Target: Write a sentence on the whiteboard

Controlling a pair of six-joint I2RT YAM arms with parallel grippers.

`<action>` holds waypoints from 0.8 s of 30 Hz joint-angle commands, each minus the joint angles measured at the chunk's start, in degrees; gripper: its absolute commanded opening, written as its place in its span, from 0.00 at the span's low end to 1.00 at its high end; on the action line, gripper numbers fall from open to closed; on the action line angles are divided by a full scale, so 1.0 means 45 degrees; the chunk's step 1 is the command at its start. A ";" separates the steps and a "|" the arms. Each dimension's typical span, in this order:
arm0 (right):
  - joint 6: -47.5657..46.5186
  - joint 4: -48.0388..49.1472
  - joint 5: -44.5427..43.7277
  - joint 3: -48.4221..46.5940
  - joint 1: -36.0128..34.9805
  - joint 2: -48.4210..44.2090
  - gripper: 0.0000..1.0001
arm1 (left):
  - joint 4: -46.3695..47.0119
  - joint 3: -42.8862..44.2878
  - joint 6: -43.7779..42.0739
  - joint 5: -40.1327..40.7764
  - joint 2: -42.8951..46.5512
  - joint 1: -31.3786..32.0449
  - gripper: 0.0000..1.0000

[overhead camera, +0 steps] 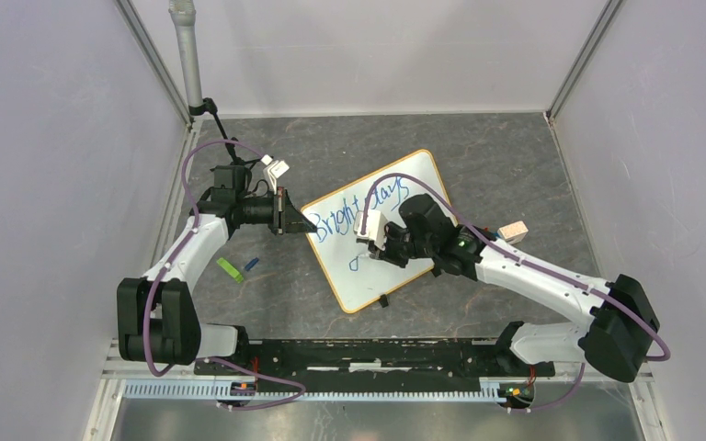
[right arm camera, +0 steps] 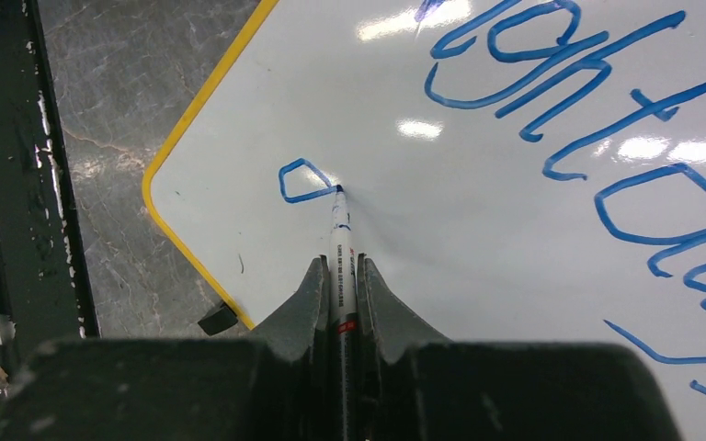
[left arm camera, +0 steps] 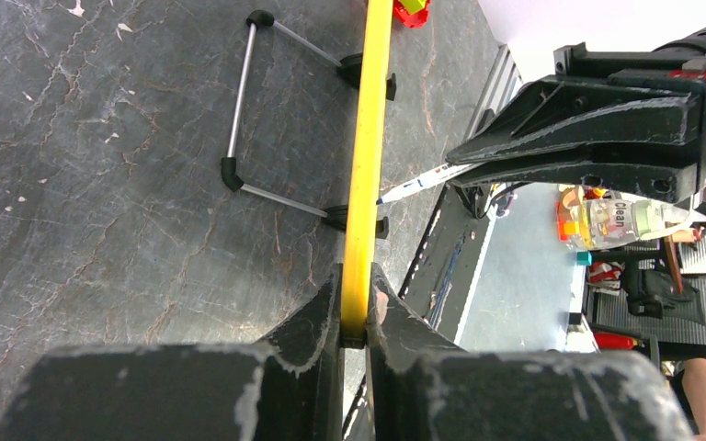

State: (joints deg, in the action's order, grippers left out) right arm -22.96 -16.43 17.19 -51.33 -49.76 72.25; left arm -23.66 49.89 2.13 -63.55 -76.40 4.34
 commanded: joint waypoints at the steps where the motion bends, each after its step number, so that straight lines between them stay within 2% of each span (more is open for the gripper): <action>1: -0.0054 0.0367 -0.0658 -0.0683 0.0148 0.0178 0.00 | -0.0204 0.0320 -0.0392 0.0644 -0.0053 0.0169 0.02; 15: 0.0025 0.0100 0.0194 0.0571 0.0154 -0.0087 0.00 | -0.0221 0.0342 -0.0454 0.0665 -0.0142 0.0196 0.03; 24: -0.0488 -0.0545 -0.0286 0.0489 0.0158 -0.0426 0.00 | -0.0230 0.0310 -0.0454 0.0704 -0.0110 0.0208 0.02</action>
State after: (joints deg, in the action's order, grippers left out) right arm -23.16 -16.84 19.38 -48.93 -49.39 71.61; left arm -23.92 50.04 2.13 -63.18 -76.40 4.38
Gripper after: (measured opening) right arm 0.136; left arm 0.152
